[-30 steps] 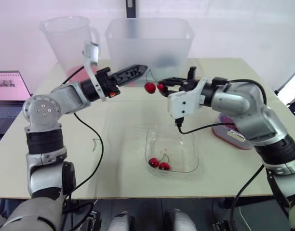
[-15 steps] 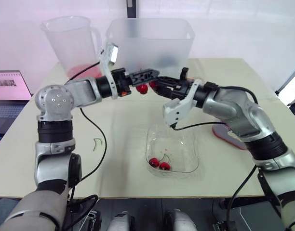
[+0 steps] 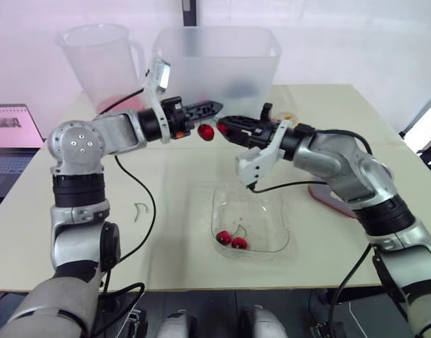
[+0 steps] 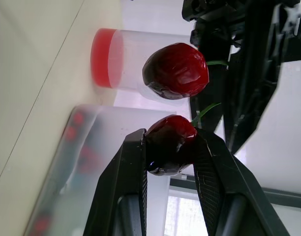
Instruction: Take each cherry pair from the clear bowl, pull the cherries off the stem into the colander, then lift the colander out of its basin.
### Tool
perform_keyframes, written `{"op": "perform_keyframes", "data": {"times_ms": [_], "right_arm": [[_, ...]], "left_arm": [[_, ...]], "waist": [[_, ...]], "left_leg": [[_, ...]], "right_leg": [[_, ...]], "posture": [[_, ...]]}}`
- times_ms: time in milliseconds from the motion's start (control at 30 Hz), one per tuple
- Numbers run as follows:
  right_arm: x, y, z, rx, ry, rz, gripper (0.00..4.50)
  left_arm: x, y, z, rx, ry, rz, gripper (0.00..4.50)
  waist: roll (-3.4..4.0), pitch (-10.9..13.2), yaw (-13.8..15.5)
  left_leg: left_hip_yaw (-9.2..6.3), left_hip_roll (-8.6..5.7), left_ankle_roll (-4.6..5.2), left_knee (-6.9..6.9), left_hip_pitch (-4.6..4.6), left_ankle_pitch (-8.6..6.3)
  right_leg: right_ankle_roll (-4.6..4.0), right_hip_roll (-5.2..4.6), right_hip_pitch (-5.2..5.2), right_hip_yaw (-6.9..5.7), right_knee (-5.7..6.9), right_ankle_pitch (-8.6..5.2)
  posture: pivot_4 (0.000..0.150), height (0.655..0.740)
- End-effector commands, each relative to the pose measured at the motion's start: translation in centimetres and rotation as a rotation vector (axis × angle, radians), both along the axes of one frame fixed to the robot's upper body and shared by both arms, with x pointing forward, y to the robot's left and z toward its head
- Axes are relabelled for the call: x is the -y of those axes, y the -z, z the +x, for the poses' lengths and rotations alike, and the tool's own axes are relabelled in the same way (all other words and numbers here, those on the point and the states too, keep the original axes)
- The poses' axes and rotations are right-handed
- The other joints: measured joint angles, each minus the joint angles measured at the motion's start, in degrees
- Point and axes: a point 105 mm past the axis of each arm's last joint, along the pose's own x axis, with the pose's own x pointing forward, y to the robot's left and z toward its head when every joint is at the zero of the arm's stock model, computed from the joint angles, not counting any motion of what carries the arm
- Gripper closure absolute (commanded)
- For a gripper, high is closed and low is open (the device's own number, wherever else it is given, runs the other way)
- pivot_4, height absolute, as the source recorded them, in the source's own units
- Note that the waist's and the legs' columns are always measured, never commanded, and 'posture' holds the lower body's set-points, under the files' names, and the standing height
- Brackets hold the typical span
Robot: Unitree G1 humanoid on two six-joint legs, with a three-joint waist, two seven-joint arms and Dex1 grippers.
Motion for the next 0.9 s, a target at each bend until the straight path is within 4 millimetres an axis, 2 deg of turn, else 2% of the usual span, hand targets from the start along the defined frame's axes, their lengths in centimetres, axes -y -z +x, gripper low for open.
{"op": "perform_keyframes", "data": {"times_ms": [33, 233, 300, 333, 500, 600, 667, 733, 800, 900], "right_arm": [[0.0, -1.3, -0.7, 0.036, -0.016, 0.031, 3.49], [0.2, -0.8, -0.7, -0.031, -0.02, 0.033, 3.49], [0.5, -1.1, -0.7, -0.16, -0.031, 0.136, 2.64], [0.6, -1.1, -0.8, -0.183, -0.031, 0.144, 2.41], [2.6, -1.2, -1.2, -0.276, -0.012, 0.182, 0.03], [4.8, -2.5, -0.3, -0.525, 0.017, 0.505, 0.03], [5.7, -2.4, -0.6, -0.964, -0.055, 0.733, 0.03], [6.6, -3.4, -1.3, -1.254, -0.171, 0.89, 0.03], [7.5, -3.0, -1.9, -1.345, -0.182, 0.838, 0.03], [6.6, -1.2, -3.0, -1.47, -0.167, 0.698, 0.03]], "left_arm": [[-0.1, -1.8, -0.5, 0.056, 0.009, -0.032, 4.47], [-0.1, -1.6, -0.5, 0.049, 0.011, -0.033, 4.47], [0.0, -1.4, -0.6, 0.048, 0.02, -0.024, 4.5], [0.0, -1.3, -0.6, 0.048, 0.023, -0.022, 4.5], [-0.5, -1.0, -0.7, 0.064, 0.018, -0.001, 4.5], [-0.6, -0.6, -2.0, 0.146, 0.072, 0.055, 4.5], [-0.6, -0.6, -3.0, 0.228, 0.112, 0.065, 4.5], [-0.6, -0.1, -3.8, 0.285, 0.148, 0.093, 4.5], [-0.8, 0.7, -4.7, 0.305, 0.197, 0.114, 4.5], [-0.6, 1.2, -5.8, 0.323, 0.269, 0.128, 4.5]], "waist": [[0.0, 0.0, -0.09], [0.0, 0.0, -0.08], [0.0, 0.0, -0.09], [0.0, 0.0, -0.07], [0.0, 0.0, -0.06], [0.0, 0.0, -0.15], [0.02, 0.01, -0.15], [0.03, 0.02, -0.1], [0.05, 0.02, 0.09], [0.04, 0.02, 0.22]], "left_leg": [[0.0, 0.0, 0.0, 0.0, 0.0, 0.0], [0.0, 0.0, 0.0, 0.0, 0.0, 0.0], [-0.01, 0.0, 0.0, -0.01, 0.0, 0.0], [-0.02, 0.01, 0.0, 0.0, 0.0, 0.0], [-0.03, -0.01, 0.0, 0.01, 0.0, 0.0], [-0.01, 0.01, 0.0, -0.01, 0.0, 0.0], [-0.02, 0.03, 0.0, 0.0, 0.0, 0.0], [-0.05, 0.04, 0.0, 0.02, 0.0, 0.0], [-0.06, 0.03, 0.0, 0.02, -0.01, 0.0], [-0.06, 0.01, 0.03, 0.0, -0.01, -0.01]], "right_leg": [[0.0, 0.0, 0.0, 0.0, 0.0, 0.0], [0.0, 0.0, 0.0, 0.0, 0.0, 0.0], [0.0, 0.0, 0.0, 0.0, 0.0, 0.0], [0.0, 0.0, 0.02, -0.02, 0.0, 0.0], [0.0, -0.01, 0.02, -0.03, -0.01, 0.0], [0.0, 0.0, 0.02, -0.03, 0.0, 0.0], [-0.01, 0.0, 0.02, -0.05, 0.01, 0.0], [-0.01, -0.01, 0.04, -0.09, 0.0, 0.01], [-0.02, -0.03, 0.05, -0.11, -0.02, 0.01], [-0.02, -0.03, 0.08, -0.12, -0.06, 0.01]], "posture": [[0.15, 0.6886], [0.15, 0.6886], [0.15, 0.6886], [0.15, 0.6886], [0.15, 0.6886], [0.15, 0.6886], [0.15, 0.6886], [0.15, 0.6886], [0.15, 0.6886], [0.15, 0.6886]]}}
